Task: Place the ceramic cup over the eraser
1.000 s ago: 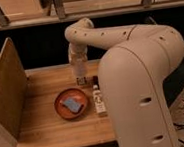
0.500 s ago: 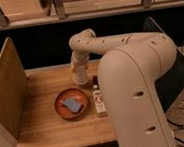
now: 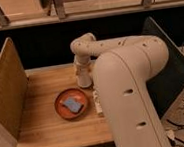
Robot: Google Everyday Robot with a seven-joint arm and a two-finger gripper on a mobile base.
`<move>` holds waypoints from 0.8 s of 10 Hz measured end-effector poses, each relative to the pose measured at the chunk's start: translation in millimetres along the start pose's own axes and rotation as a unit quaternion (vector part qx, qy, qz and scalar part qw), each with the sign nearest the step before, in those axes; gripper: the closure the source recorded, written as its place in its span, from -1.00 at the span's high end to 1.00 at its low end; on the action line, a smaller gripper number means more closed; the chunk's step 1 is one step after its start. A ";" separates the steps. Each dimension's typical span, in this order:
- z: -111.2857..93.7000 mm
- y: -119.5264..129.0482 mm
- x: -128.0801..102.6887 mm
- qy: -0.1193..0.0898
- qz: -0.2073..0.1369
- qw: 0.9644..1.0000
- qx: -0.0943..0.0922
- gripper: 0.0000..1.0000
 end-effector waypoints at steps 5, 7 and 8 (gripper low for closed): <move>6.3 -10.6 13.0 -0.004 -0.015 1.000 0.001 -0.88; 6.2 -9.9 13.2 -0.004 -0.015 1.000 0.000 -1.00; 6.4 -10.3 13.1 -0.004 -0.015 1.000 0.001 -0.94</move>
